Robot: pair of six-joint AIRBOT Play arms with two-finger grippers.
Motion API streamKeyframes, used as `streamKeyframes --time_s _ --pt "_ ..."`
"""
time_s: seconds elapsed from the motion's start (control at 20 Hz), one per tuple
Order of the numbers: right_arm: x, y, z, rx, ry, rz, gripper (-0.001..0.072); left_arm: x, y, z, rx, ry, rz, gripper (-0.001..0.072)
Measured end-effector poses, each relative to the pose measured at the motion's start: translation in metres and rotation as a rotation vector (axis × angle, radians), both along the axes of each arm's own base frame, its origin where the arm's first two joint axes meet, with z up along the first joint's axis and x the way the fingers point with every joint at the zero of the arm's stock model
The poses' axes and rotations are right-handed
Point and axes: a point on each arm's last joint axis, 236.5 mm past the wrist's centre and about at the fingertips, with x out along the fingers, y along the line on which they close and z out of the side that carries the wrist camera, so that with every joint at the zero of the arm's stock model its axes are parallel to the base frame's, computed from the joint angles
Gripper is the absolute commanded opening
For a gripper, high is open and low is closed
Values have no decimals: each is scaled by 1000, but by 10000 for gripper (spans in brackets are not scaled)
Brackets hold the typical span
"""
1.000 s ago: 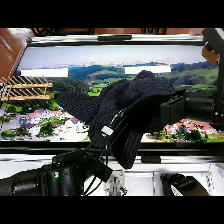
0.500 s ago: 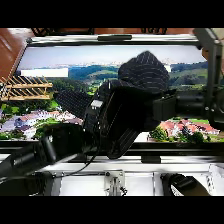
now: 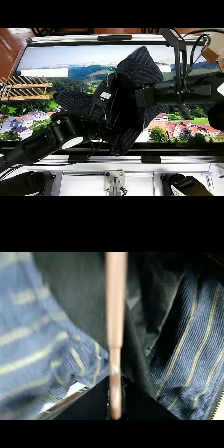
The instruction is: Fold the shirts.
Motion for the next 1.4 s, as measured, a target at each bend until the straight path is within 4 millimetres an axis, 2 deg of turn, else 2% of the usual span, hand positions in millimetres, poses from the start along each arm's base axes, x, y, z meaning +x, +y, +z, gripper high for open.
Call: streamKeyframes --time_s 0.2,0.25,0.3,0.35,0.45,0.6,0.75,0.85,0.95,1.1,1.2,1.3,1.4 --pt "6 2 -1 4 -14 -1 112 2 -6 -16 34 0 -56 58" --pt "6 2 -1 2 -13 1 211 4 -8 -18 30 -2 -58 58" --pt "5 2 -2 -1 -8 4 512 8 -9 -18 23 -4 -52 58" --pt "4 2 -4 -7 -1 8 619 12 -10 -17 12 -10 -43 59" --pt "5 -4 0 -24 -16 6 619 18 -11 -16 -3 -14 -26 58" --pt "22 -34 25 -53 -91 -73 619 22 -11 -14 -12 -15 -17 58" --pt "46 -100 58 -116 -182 -241 619 22 -11 -12 -12 -24 -33 58" --pt "59 -153 66 -158 -196 -371 619 21 -11 -10 -12 -34 -60 59" --pt "70 -197 53 -187 -135 -455 618 19 -10 -6 -10 -47 -92 59" --pt "90 -234 16 -239 -44 -435 618 14 -3 -4 23 -62 -153 58" --pt "97 -238 -12 -343 -54 -237 618 10 5 -6 64 -56 -190 59" --pt "102 -227 -36 -435 -133 50 617 7 9 -7 88 -56 -225 59" --pt "108 -212 -48 -508 -257 303 617 6 12 -8 103 -60 -247 59"
